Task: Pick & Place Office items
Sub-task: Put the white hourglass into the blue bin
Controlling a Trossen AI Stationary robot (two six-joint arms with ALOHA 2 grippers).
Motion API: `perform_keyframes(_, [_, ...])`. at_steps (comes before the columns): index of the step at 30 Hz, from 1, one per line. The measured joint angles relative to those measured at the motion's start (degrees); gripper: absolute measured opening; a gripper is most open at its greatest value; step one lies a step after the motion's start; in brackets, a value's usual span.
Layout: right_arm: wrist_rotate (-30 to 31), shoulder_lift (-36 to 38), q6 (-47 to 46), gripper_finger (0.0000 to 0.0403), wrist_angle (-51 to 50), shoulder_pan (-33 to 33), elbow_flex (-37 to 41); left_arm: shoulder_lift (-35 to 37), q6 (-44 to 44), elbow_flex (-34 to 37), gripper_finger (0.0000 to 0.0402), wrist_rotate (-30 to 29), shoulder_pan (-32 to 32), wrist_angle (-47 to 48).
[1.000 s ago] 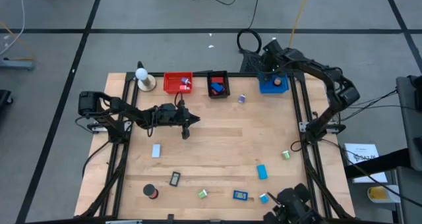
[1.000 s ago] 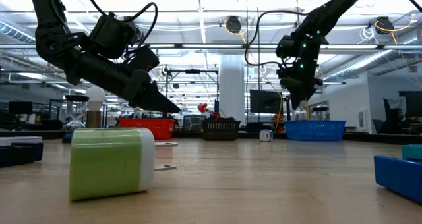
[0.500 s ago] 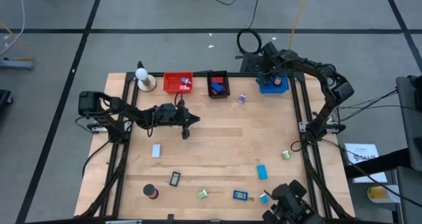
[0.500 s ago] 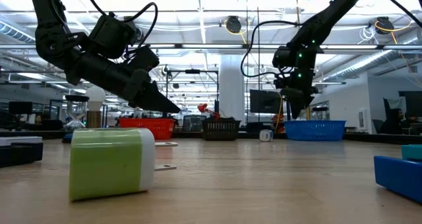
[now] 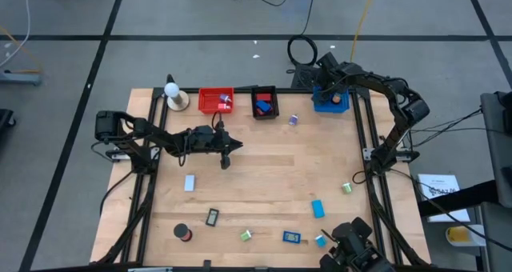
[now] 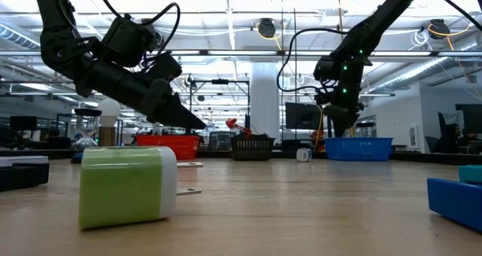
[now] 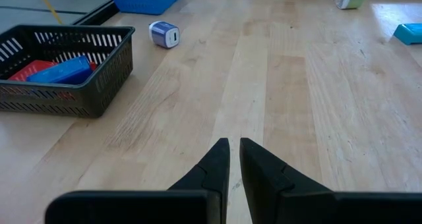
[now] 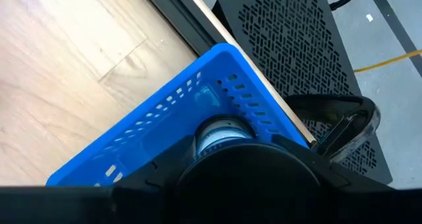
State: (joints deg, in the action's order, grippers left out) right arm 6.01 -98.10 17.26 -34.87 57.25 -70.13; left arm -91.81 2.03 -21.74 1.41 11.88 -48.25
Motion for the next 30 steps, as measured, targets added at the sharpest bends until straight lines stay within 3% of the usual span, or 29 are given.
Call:
perform_keyframes(9, [0.1,0.0,0.6,0.0182,-0.1,0.1,0.0,0.0,0.0,0.0,0.0044,0.0,0.0,0.0])
perform_keyframes(15, [0.2,0.0,0.6,0.0211,-0.1,0.1,0.0,0.0,0.0,0.0,0.0044,0.0,0.0,0.0])
perform_keyframes(20, [0.2,0.0,0.5,0.0208,-0.1,0.1,0.0,0.0,0.0,0.0,0.0044,0.0,0.0,0.0])
perform_keyframes(25, [5.0,0.0,0.5,0.0206,0.6,0.0,0.0,0.0,0.0,0.0,0.0044,0.0,0.0,0.0])
perform_keyframes(30, [7.7,0.0,0.3,0.0230,1.8,0.0,0.1,0.0,0.0,0.0,0.0044,0.0,0.0,0.0])
